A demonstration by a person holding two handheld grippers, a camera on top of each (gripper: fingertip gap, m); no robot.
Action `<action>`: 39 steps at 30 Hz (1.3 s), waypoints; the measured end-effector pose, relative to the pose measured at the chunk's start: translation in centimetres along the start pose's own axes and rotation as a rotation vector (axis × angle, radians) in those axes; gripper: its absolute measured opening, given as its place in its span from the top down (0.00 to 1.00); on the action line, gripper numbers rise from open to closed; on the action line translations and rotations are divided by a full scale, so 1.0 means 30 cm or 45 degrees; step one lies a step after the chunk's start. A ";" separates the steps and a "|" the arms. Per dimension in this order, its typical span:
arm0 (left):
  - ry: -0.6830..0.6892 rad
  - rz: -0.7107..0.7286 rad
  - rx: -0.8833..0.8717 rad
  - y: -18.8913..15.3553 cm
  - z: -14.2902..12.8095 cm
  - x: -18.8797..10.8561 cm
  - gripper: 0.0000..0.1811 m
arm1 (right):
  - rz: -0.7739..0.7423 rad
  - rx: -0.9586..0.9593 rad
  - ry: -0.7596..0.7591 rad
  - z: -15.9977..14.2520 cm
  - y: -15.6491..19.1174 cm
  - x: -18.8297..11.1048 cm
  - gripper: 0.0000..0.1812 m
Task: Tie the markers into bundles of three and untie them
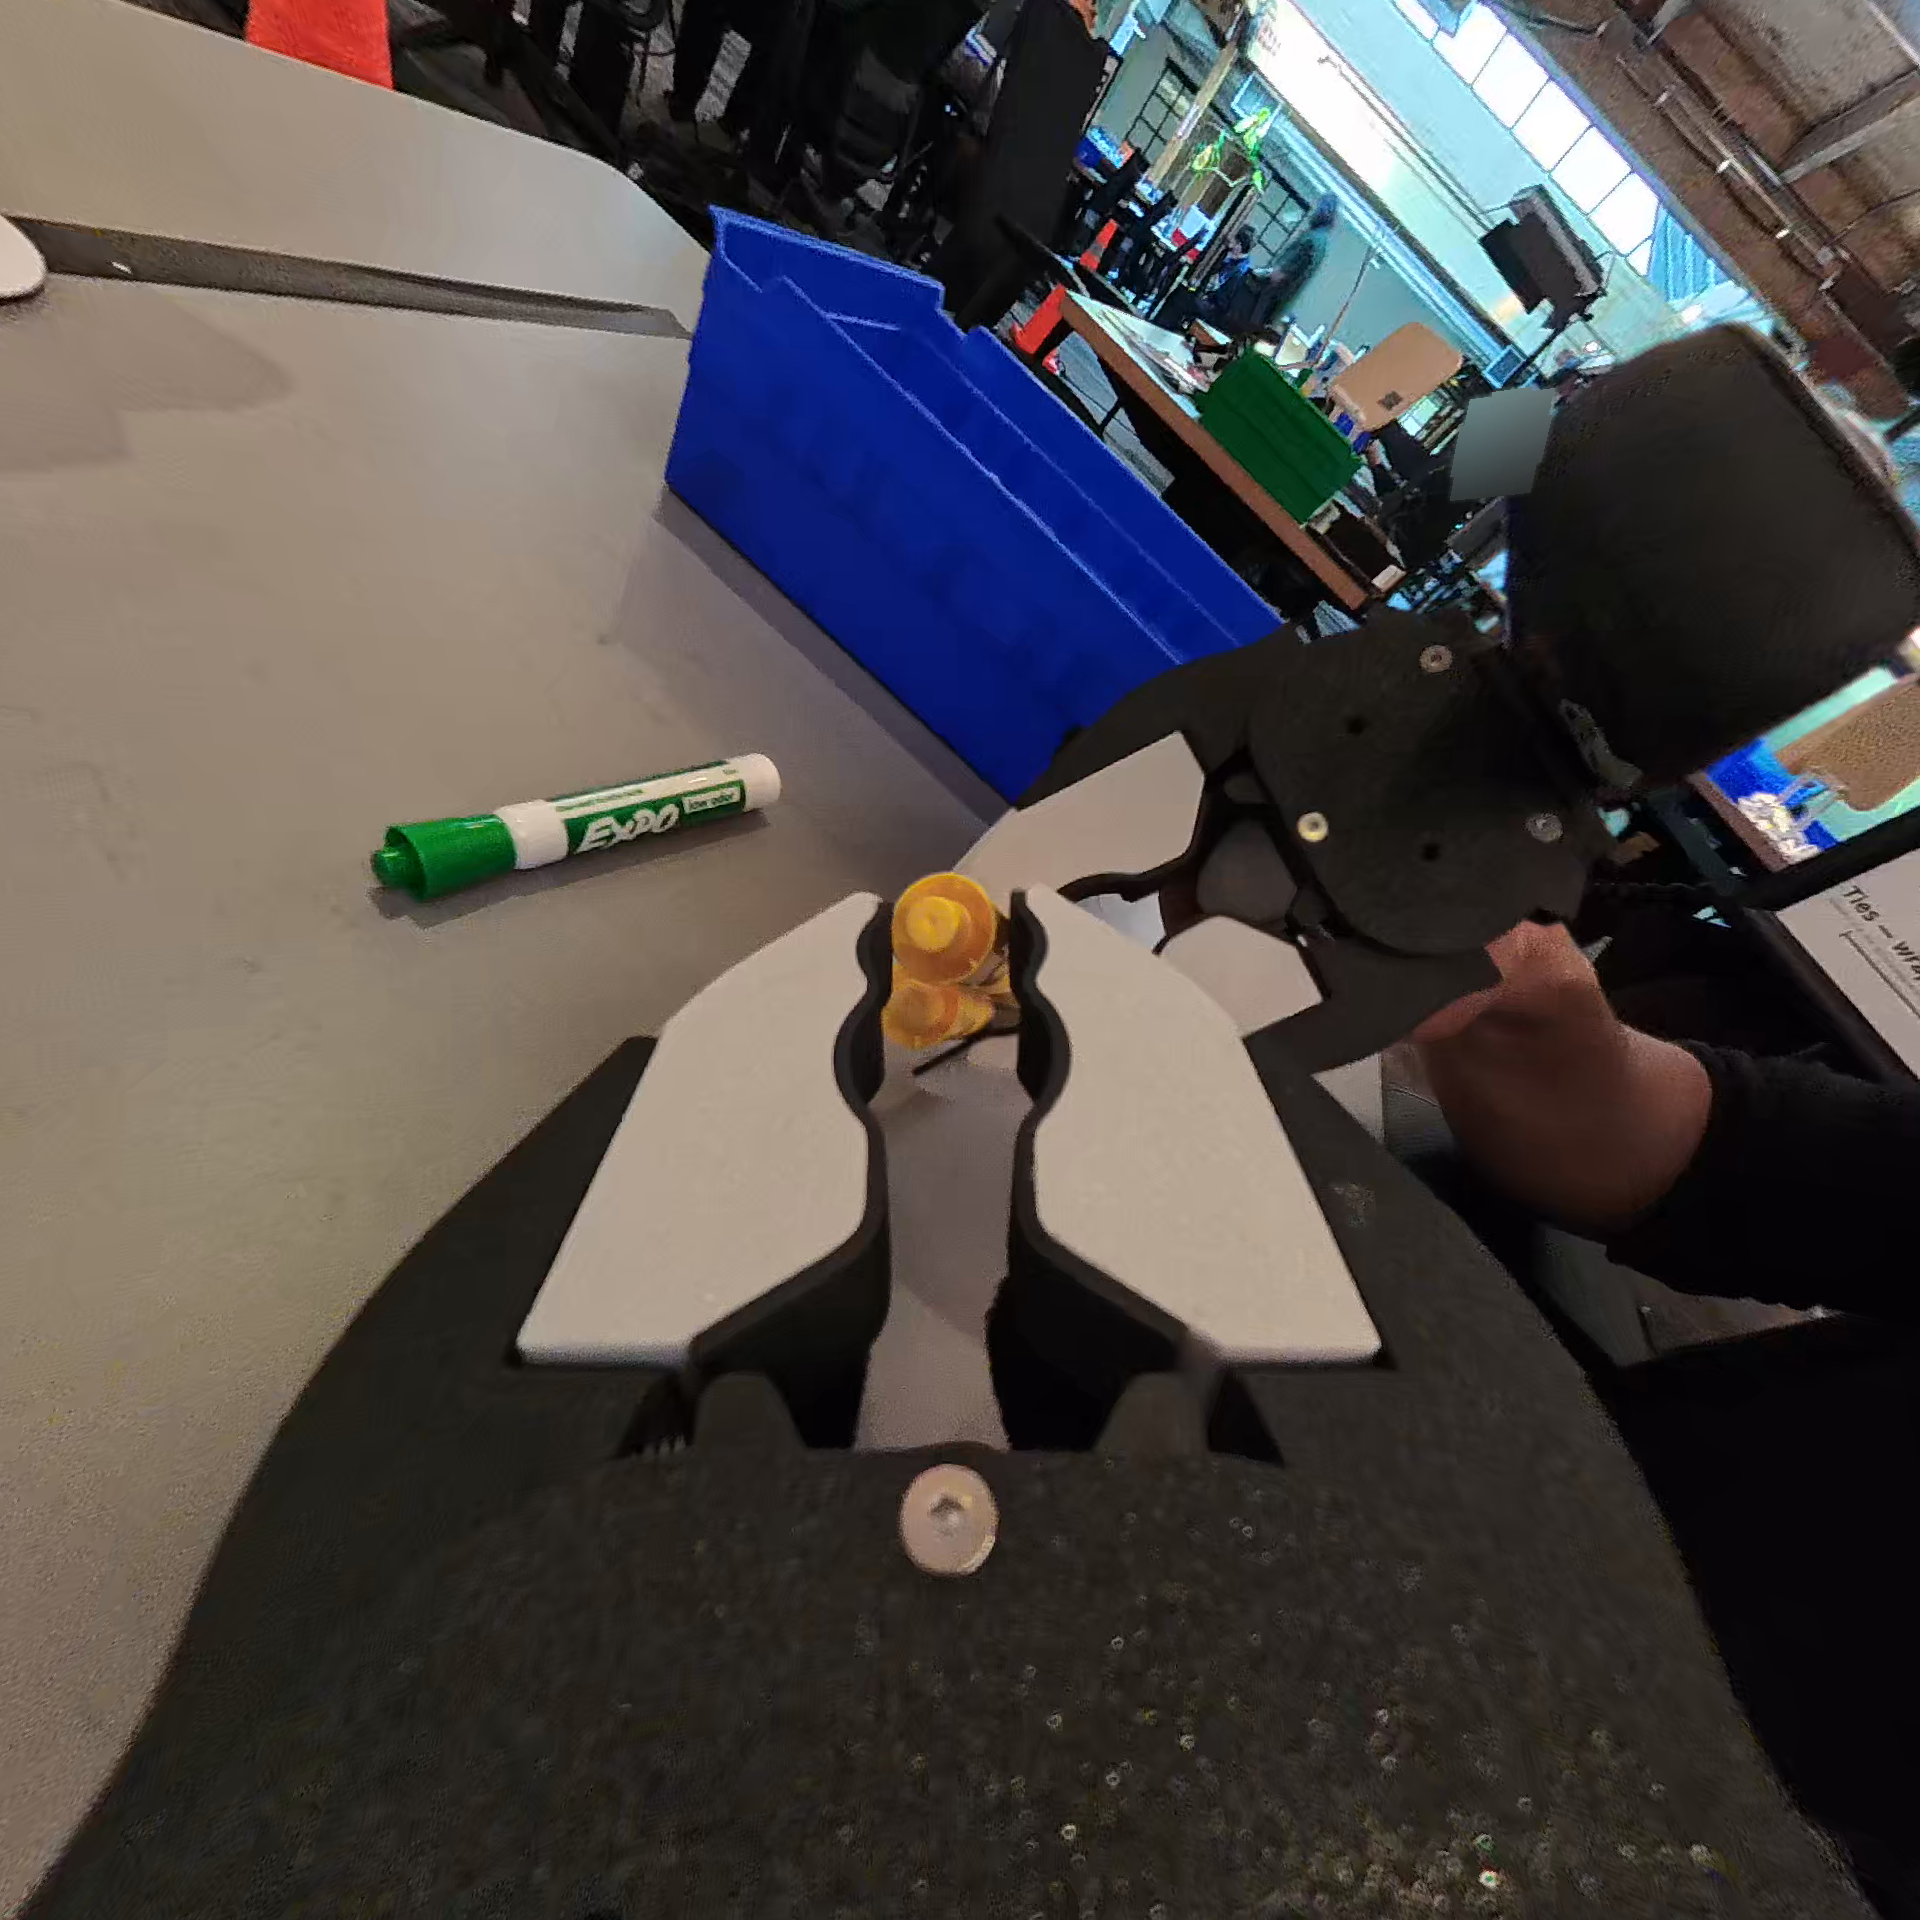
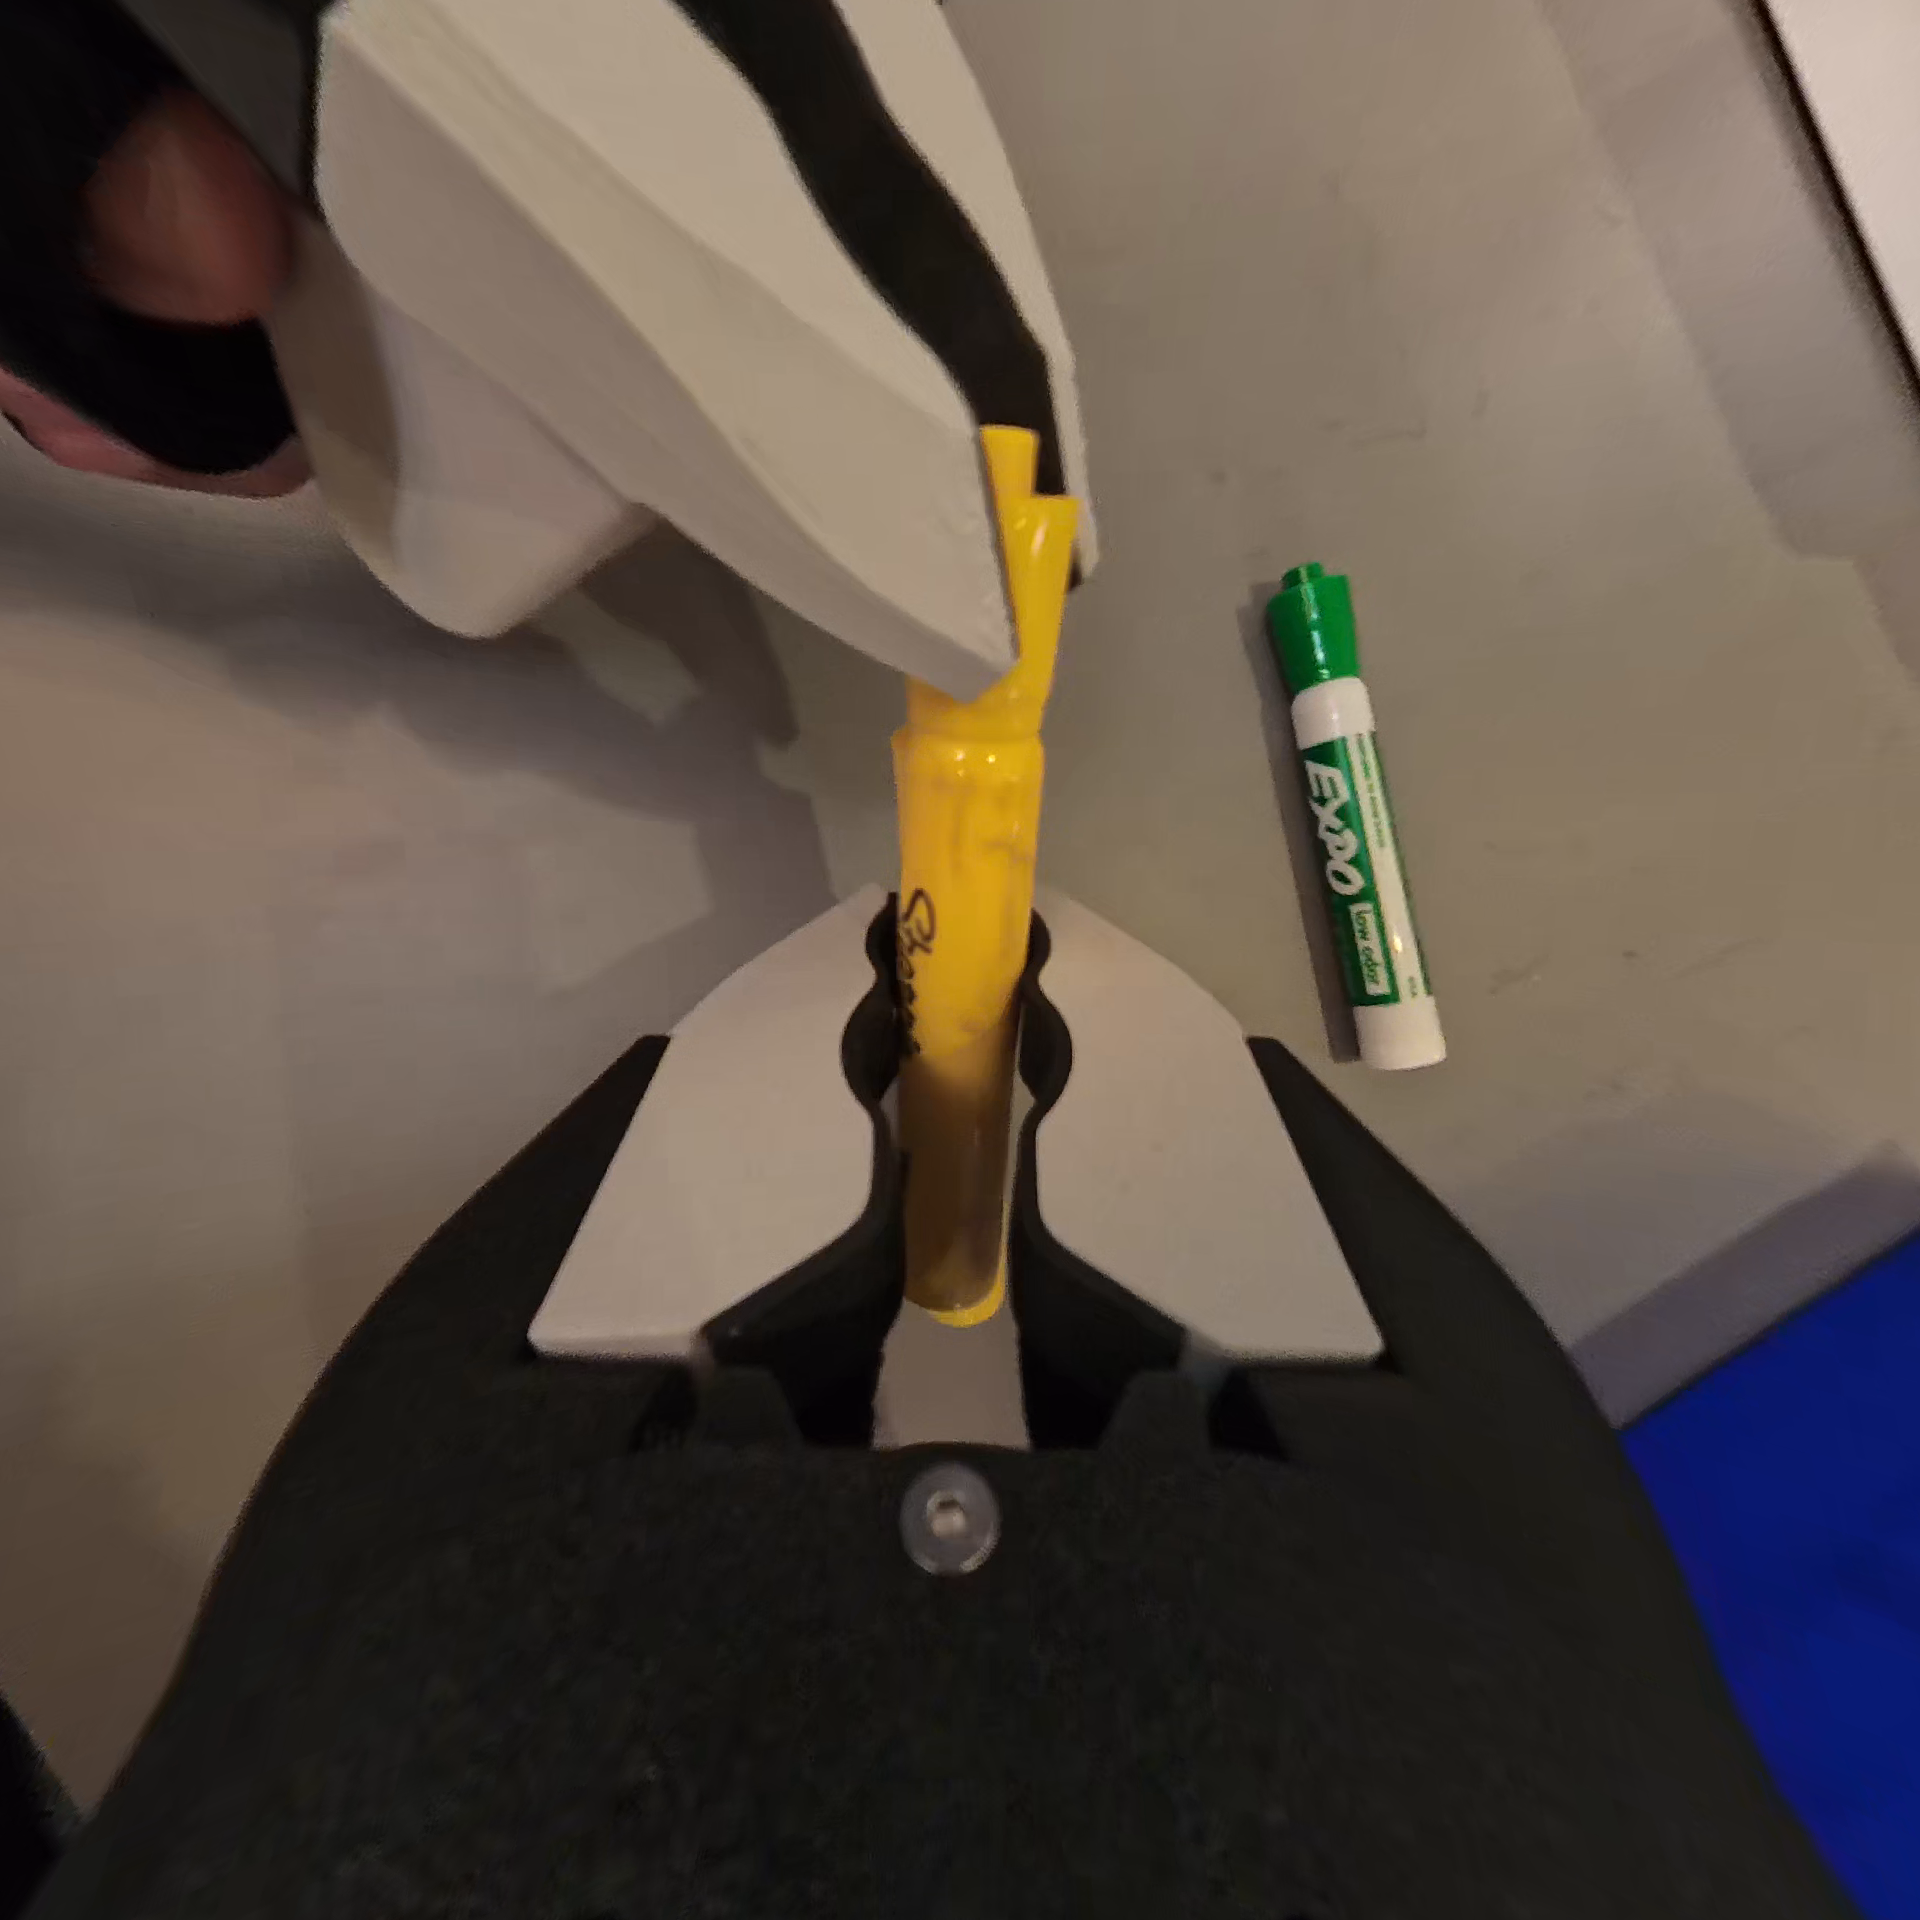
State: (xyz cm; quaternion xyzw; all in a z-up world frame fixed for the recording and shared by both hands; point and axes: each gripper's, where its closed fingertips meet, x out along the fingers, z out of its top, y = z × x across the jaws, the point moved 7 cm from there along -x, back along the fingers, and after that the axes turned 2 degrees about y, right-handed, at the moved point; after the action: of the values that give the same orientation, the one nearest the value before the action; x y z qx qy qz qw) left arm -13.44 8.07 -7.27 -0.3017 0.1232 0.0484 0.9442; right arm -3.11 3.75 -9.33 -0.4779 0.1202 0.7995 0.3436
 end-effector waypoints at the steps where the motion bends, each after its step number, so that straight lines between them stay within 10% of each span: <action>1: 0.019 -0.014 -0.002 0.001 -0.006 0.004 0.89 | -0.023 -0.004 0.007 -0.001 -0.005 -0.003 0.90; 39: 0.070 0.036 -0.078 0.076 -0.026 0.009 0.84 | 0.251 0.188 0.645 0.039 -0.110 0.053 0.90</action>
State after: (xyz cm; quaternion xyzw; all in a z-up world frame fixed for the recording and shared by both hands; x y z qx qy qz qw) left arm -13.71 9.48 -9.23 -0.3299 0.1520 0.0573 0.9299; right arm -2.21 7.48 -9.61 -0.6221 0.3061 0.6732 0.2571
